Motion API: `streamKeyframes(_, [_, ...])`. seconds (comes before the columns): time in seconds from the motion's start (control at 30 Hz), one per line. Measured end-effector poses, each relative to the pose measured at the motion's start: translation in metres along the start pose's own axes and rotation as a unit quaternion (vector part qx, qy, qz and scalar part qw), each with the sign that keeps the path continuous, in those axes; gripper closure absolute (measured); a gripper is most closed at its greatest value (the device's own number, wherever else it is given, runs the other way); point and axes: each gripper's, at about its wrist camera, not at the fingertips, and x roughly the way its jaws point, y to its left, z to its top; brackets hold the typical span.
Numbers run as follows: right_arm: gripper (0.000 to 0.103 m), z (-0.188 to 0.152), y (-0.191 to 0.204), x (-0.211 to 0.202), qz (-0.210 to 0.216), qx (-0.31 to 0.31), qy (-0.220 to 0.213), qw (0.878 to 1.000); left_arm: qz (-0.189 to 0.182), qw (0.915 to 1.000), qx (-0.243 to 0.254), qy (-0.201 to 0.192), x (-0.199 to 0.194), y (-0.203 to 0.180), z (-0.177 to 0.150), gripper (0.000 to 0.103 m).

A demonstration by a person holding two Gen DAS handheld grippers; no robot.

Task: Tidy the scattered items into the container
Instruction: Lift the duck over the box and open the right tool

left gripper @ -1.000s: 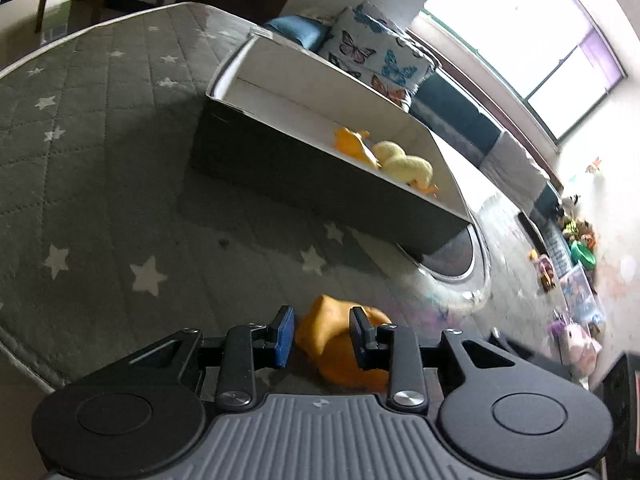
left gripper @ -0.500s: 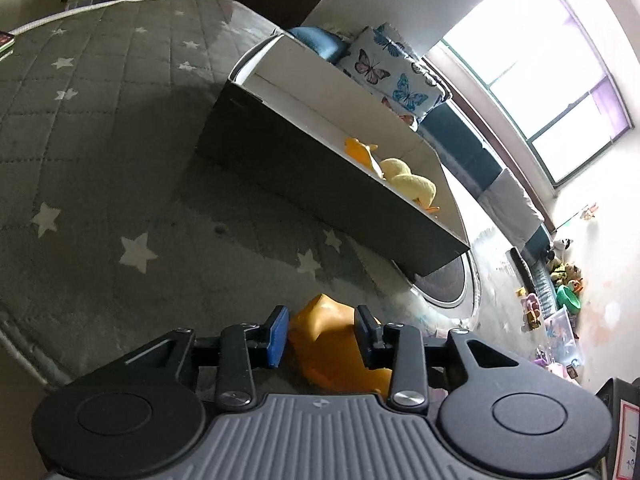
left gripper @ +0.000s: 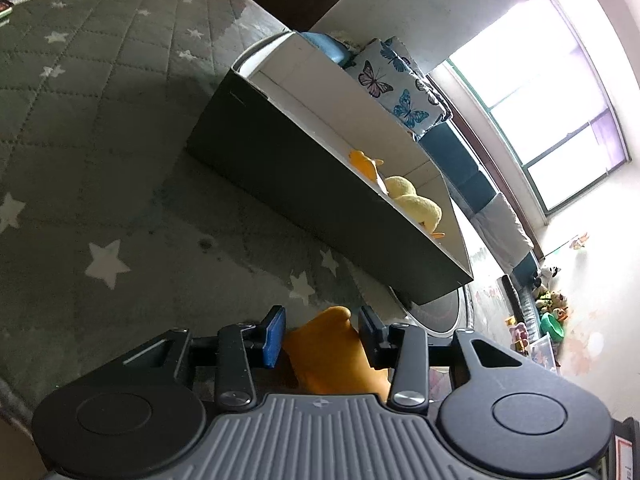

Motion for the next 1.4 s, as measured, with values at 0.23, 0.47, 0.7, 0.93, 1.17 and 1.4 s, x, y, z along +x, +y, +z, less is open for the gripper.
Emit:
streamKeyframes(0.23, [0.063,0.001,0.002,-0.010,0.002,0.013,-0.022,1.000,-0.005,0.9998,0.018,-0.003,-0.009,-0.005,0.002,0.063])
streamKeyframes(0.47, [0.063,0.027,-0.007,-0.030,-0.022,0.002,-0.072,0.997,-0.038,0.9974,0.045,-0.043,-0.030,-0.035,0.028,0.064])
streamKeyframes(0.7, [0.063,0.074,-0.038,-0.025,-0.044,0.000,-0.108,0.993,-0.050,0.9923,0.074,-0.086,-0.020,-0.067,0.078,0.064])
streamKeyframes(0.93, [0.063,0.106,-0.079,0.015,-0.035,0.019,-0.091,0.995,-0.034,0.9935,0.074,-0.080,0.025,-0.073,0.121,0.064])
streamKeyframes(1.17, [0.063,0.109,-0.111,0.065,-0.017,0.041,-0.036,0.998,-0.005,0.9976,0.054,-0.044,0.066,-0.054,0.137,0.064])
streamKeyframes(1.4, [0.058,0.100,-0.113,0.069,-0.026,0.052,-0.031,0.998,0.001,0.9974,0.063,-0.035,0.073,-0.050,0.132,0.066])
